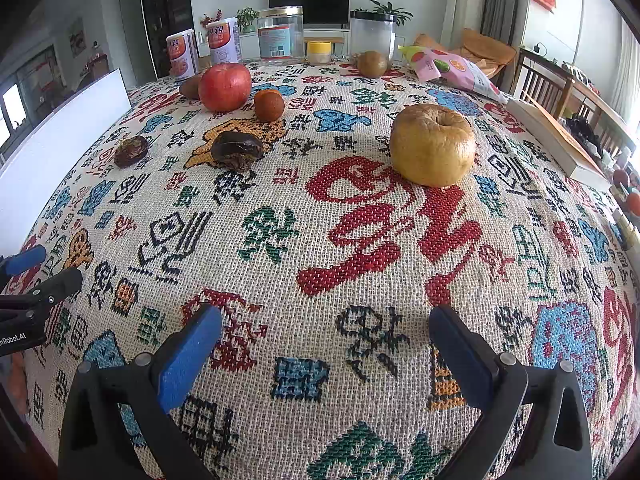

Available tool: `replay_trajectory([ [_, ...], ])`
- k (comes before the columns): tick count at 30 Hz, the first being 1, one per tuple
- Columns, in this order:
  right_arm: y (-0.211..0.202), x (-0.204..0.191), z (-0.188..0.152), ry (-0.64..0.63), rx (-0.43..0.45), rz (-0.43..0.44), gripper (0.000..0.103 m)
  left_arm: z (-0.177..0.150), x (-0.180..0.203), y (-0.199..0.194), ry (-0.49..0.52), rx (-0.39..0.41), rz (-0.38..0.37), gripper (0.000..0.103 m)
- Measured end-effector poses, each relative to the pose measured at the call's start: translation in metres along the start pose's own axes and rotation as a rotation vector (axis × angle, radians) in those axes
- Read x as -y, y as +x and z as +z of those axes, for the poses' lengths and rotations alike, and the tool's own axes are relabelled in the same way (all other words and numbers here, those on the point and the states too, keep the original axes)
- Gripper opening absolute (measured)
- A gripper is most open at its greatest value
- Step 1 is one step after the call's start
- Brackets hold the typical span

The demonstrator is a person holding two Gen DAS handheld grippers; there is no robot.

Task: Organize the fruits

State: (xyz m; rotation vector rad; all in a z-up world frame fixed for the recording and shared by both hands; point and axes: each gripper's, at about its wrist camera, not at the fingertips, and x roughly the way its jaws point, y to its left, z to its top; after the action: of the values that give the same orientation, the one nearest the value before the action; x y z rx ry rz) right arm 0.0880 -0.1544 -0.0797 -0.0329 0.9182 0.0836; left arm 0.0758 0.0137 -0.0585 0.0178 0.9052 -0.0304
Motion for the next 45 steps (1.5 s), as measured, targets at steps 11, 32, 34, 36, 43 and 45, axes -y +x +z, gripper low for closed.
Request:
replay_trajectory([
  [11,0.000,0.000,0.000,0.000,0.000,0.001,0.103,0.000,0.000,0.000,0.000,0.000,0.001,0.101],
  [32,-0.001,-0.002,0.000,-0.012,-0.003,0.026,0.103,0.078,-0.011,0.021,0.013,0.000,-0.145,0.100],
  [34,-0.001,-0.002,0.000,-0.014,-0.003,0.028,0.103,0.096,-0.012,0.038,0.005,-0.010,-0.146,0.100],
  [36,-0.001,-0.002,0.000,-0.014,-0.003,0.029,0.103,0.107,-0.012,0.053,0.000,-0.014,-0.128,0.098],
  [43,-0.001,-0.003,0.000,-0.015,-0.004,0.029,0.103,0.109,-0.006,0.072,0.045,0.000,-0.082,0.044],
  [45,-0.001,-0.003,0.000,-0.015,-0.003,0.029,0.103,0.103,-0.007,0.065,0.042,0.010,-0.092,0.043],
])
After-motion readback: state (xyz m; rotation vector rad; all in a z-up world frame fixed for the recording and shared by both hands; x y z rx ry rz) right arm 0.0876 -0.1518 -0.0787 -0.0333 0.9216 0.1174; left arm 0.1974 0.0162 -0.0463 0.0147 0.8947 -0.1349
